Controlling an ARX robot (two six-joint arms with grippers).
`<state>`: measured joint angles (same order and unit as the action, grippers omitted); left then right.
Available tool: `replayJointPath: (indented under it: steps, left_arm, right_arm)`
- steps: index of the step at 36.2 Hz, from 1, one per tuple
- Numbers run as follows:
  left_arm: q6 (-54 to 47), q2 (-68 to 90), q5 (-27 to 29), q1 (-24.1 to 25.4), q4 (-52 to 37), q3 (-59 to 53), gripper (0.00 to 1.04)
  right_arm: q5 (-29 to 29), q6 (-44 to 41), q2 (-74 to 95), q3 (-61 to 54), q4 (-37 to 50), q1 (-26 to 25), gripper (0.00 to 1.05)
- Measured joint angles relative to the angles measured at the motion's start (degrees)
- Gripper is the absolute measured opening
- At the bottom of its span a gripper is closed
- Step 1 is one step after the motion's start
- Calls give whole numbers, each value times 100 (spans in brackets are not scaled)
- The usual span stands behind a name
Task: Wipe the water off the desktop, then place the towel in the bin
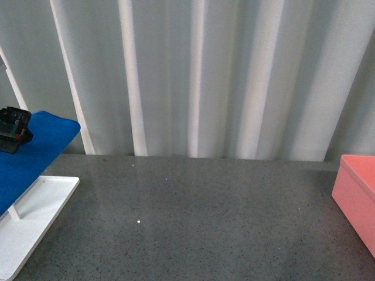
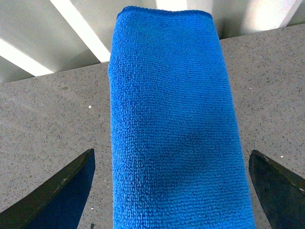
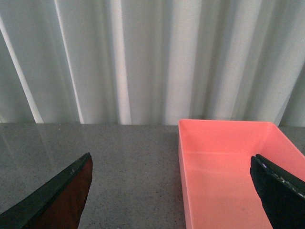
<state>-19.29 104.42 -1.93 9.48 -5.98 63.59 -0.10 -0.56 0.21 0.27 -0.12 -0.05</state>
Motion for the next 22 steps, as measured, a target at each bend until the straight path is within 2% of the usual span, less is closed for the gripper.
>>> replayJointPath:
  steps: [22]
  left_arm:
    - [2,518,286,-127,-105,221,98]
  right_arm:
    - [2,0,0,0,0,0,98]
